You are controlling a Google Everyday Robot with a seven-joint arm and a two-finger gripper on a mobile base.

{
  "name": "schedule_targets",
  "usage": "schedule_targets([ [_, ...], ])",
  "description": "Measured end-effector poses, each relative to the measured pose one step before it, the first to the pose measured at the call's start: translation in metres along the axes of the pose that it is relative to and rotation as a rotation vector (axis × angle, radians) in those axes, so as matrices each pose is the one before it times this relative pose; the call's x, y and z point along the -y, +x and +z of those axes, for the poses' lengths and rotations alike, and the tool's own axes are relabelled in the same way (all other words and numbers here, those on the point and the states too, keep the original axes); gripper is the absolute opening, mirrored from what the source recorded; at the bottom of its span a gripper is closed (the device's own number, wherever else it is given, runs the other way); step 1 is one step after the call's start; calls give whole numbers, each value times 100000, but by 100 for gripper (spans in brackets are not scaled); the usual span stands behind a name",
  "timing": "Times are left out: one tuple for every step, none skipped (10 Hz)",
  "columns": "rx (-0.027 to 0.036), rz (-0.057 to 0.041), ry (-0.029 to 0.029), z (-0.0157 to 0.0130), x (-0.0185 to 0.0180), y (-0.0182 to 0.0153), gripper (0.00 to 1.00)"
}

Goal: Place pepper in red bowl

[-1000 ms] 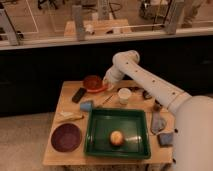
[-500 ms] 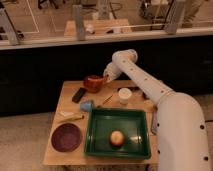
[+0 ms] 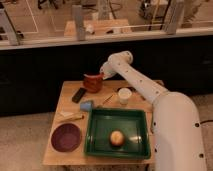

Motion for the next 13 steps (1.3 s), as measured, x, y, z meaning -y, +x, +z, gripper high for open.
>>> schedule_targets([
  [450,683,262,-204,289,111,3],
  [1209,319,-236,-305,305,201,14],
  [1027,107,-831,261,329,-492,23],
  [876,46,-1119,448,339,-620,34],
  [413,506,-807,134,132,-70,43],
  [1,514,-706,40,-4,206,54],
  [181,3,-445,101,151,-175,64],
  [445,-306,-807,278,124,-412,74],
  [1134,-141,-685,285,74,-400,80],
  [1403,241,-557,138,-120,-8,80],
  [1992,302,-798,120,-123,-18,80],
  [2304,-86,-945,208,-22,-274,80],
  [281,-223,-56,83,104,-197,80],
])
